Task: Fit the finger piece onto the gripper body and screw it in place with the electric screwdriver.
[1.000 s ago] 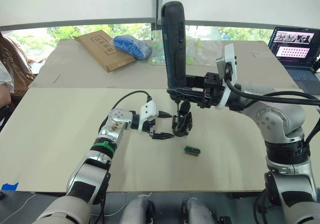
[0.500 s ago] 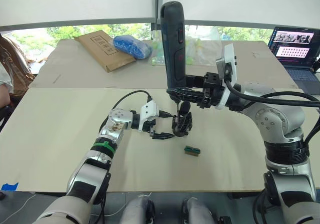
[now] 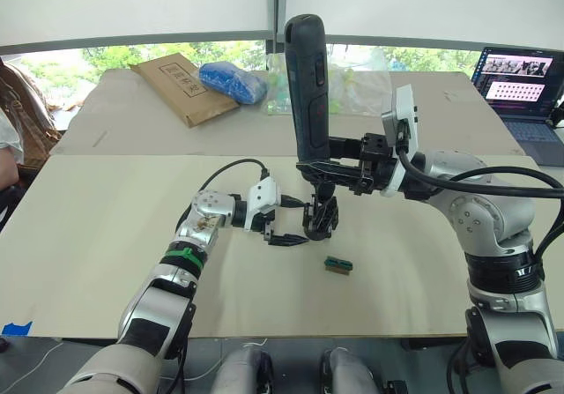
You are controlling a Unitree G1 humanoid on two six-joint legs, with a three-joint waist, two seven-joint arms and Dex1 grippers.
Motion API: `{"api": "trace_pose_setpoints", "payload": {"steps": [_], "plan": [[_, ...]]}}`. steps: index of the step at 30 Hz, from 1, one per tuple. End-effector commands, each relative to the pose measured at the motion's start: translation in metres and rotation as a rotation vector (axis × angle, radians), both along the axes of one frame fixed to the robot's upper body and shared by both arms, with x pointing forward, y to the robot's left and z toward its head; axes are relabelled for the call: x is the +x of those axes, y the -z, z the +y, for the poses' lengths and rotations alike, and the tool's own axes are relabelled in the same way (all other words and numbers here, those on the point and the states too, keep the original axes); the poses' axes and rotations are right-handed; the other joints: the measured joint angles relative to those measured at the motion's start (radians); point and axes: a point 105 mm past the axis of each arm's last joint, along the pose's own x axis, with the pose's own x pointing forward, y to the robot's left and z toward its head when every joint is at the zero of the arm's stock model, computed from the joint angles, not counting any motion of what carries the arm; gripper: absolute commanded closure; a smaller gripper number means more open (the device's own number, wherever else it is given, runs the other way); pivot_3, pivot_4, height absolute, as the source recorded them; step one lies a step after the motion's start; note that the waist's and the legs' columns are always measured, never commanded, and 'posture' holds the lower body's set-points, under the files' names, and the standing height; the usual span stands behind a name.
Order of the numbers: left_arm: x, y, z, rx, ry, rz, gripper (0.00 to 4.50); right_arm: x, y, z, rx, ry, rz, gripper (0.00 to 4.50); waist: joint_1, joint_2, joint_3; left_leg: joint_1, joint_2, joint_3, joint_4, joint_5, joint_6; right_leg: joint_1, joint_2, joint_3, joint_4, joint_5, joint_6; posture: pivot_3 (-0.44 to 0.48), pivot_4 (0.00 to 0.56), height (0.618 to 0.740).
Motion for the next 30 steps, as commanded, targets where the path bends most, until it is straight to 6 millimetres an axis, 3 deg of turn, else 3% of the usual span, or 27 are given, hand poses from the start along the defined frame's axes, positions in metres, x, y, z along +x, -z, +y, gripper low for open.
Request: {"api": "trace_pose_setpoints", "payload": {"steps": [1, 18, 30], "plan": [[0.0017, -0.0126, -0.0048, -0.003, 0.02, -0.057, 0.0, -0.0074, -0.0215, -0.0029, 0.036, -0.011, -0.101, 2.61, 0.0, 0.0, 0.0, 0.0, 0.0, 0.0, 0.0, 0.0, 0.0, 0.0, 0.0, 0.0, 0.0, 0.0, 0.0, 0.0, 0.15, 0.732], [0.0023, -0.0134, -0.0065, -0.007, 0.017, -0.067, 0.0, -0.0082, -0.0298, 0.0004, 0.035, -0.02, -0.119, 2.61, 0.0, 0.0, 0.0, 0.0, 0.0, 0.0, 0.0, 0.0, 0.0, 0.0, 0.0, 0.0, 0.0, 0.0, 0.0, 0.0, 0.15, 0.732], [0.0023, -0.0138, -0.006, -0.007, 0.016, -0.075, 0.0, -0.0091, -0.0238, 0.0013, 0.022, -0.023, -0.108, 2.61, 0.0, 0.0, 0.0, 0.0, 0.0, 0.0, 0.0, 0.0, 0.0, 0.0, 0.0, 0.0, 0.0, 0.0, 0.0, 0.0, 0.15, 0.732]]}}
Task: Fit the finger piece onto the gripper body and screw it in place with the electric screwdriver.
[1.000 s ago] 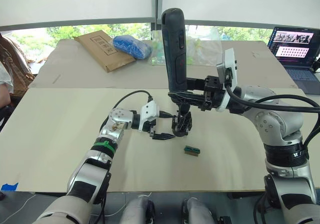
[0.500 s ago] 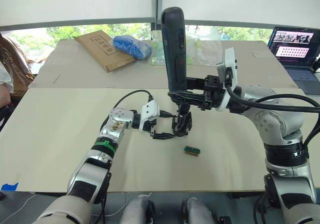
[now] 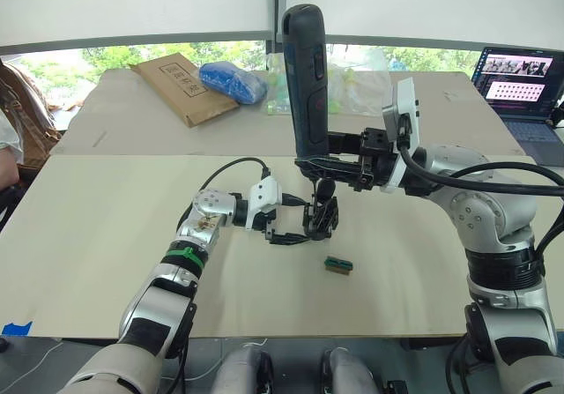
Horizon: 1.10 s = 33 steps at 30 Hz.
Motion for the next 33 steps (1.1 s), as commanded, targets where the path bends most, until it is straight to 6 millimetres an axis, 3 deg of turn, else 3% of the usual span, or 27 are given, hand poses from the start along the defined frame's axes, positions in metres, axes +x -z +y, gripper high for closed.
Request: {"api": "trace_pose_setpoints", "payload": {"steps": [1, 33], "plan": [[0.0015, -0.012, -0.0041, 0.0, 0.019, -0.057, 0.0, -0.0084, -0.0163, -0.0009, 0.023, -0.014, -0.083, 2.61, 0.0, 0.0, 0.0, 0.0, 0.0, 0.0, 0.0, 0.0, 0.0, 0.0, 0.0, 0.0, 0.0, 0.0, 0.0, 0.0, 0.15, 0.732], [0.0029, -0.0141, -0.0056, -0.003, 0.016, -0.065, 0.0, -0.0105, -0.0157, -0.0001, 0.02, -0.022, -0.072, 2.61, 0.0, 0.0, 0.0, 0.0, 0.0, 0.0, 0.0, 0.0, 0.0, 0.0, 0.0, 0.0, 0.0, 0.0, 0.0, 0.0, 0.15, 0.732]]}}
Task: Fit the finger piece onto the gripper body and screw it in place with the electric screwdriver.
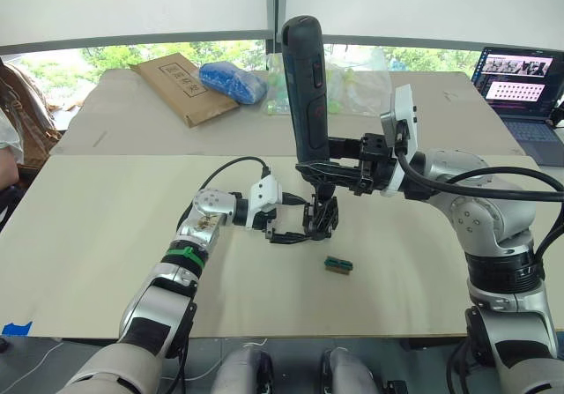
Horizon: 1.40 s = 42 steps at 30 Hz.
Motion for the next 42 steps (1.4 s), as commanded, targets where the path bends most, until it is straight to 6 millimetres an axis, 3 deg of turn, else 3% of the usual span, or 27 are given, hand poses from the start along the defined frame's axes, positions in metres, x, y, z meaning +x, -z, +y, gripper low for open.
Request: {"api": "trace_pose_setpoints", "payload": {"steps": [1, 25, 42], "plan": [[0.002, -0.013, -0.005, -0.001, 0.019, -0.059, 0.0, -0.011, -0.023, 0.001, 0.034, -0.035, -0.084, 2.61, 0.0, 0.0, 0.0, 0.0, 0.0, 0.0, 0.0, 0.0, 0.0, 0.0, 0.0, 0.0, 0.0, 0.0, 0.0, 0.0, 0.15, 0.732], [0.002, -0.012, -0.005, 0.0, 0.014, -0.063, 0.0, -0.015, -0.034, 0.005, 0.051, -0.056, -0.089, 2.61, 0.0, 0.0, 0.0, 0.0, 0.0, 0.0, 0.0, 0.0, 0.0, 0.0, 0.0, 0.0, 0.0, 0.0, 0.0, 0.0, 0.15, 0.732], [0.003, -0.013, -0.005, -0.003, 0.013, -0.066, 0.0, -0.01, -0.022, 0.0, 0.021, -0.039, -0.075, 2.61, -0.001, 0.0, 0.0, 0.0, 0.0, 0.0, 0.0, 0.0, 0.0, 0.0, 0.0, 0.0, 0.0, 0.0, 0.0, 0.0, 0.15, 0.732]]}}
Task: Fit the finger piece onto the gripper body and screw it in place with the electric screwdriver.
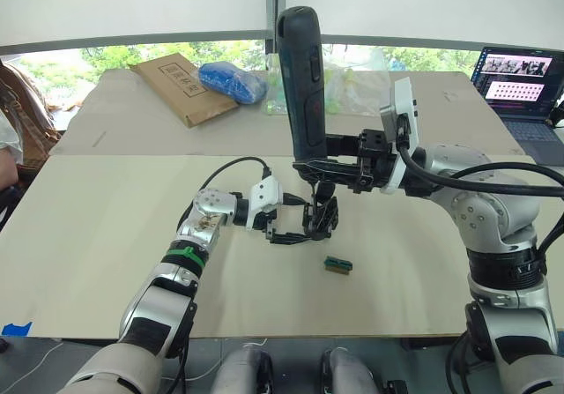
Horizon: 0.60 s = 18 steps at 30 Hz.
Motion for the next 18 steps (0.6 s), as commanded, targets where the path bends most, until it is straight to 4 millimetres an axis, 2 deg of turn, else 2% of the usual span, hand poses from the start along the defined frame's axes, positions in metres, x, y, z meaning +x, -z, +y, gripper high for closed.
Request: {"api": "trace_pose_setpoints", "payload": {"steps": [1, 18], "plan": [[0.0025, -0.0143, -0.0045, -0.015, 0.015, -0.062, 0.0, -0.0059, -0.0153, -0.0037, 0.03, -0.009, -0.079, 2.61, 0.0, 0.0, 0.0, 0.0, 0.0, 0.0, 0.0, 0.0, 0.0, 0.0, 0.0, 0.0, 0.0, 0.0, 0.0, 0.0, 0.15, 0.732], [0.0015, -0.014, -0.0041, -0.016, 0.014, -0.065, 0.0, -0.0023, -0.0121, -0.0044, 0.027, -0.004, -0.083, 2.61, 0.0, 0.0, 0.0, 0.0, 0.0, 0.0, 0.0, 0.0, 0.0, 0.0, 0.0, 0.0, 0.0, 0.0, 0.0, 0.0, 0.15, 0.732]]}}
